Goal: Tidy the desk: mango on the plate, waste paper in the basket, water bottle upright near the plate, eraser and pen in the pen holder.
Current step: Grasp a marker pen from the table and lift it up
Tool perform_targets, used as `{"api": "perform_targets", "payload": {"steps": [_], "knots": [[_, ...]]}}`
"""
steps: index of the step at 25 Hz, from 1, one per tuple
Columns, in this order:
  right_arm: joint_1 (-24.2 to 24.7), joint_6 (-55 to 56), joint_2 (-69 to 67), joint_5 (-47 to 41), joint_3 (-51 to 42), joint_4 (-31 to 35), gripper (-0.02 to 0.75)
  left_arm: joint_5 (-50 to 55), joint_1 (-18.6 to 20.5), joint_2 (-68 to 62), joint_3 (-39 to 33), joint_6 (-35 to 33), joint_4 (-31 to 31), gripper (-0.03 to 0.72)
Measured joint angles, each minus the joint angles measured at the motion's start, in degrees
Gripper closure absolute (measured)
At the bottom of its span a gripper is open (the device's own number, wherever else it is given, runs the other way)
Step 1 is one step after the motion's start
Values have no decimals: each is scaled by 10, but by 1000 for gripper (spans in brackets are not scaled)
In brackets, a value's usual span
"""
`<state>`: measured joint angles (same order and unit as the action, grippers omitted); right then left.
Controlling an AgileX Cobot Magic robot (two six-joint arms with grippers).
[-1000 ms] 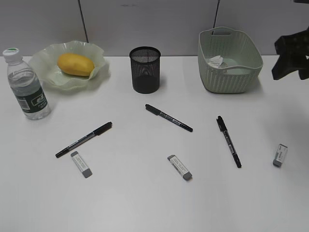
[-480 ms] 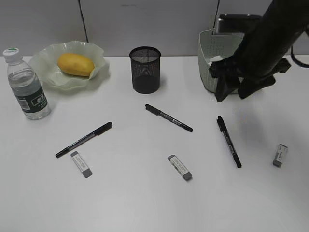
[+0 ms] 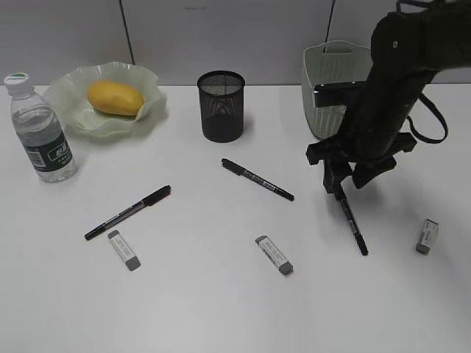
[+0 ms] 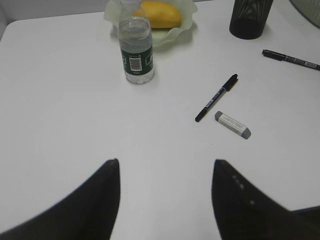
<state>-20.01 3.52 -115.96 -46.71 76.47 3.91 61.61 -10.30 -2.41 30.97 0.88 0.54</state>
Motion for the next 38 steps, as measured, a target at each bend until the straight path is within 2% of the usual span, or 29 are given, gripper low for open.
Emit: {"api": "perform_targets", "payload": {"steps": [7,16,24,29,32,38], "knots": [[0,26,-42,40,3,-23,336,0,0,0,0,0,1,243],[0,38,-74,40,21,-31,384,0,0,0,0,0,0,243],[0,40,-77,40,22,-32,509,0,0,0,0,0,0,243],[0,41,-77,40,22,-32,532,0,0,0,0,0,0,243],[0,41,-79,40,22,-32,584,0,0,0,0,0,0,243],[0,40,-79,38,23,-32,596,0,0,0,0,0,0,243]]}}
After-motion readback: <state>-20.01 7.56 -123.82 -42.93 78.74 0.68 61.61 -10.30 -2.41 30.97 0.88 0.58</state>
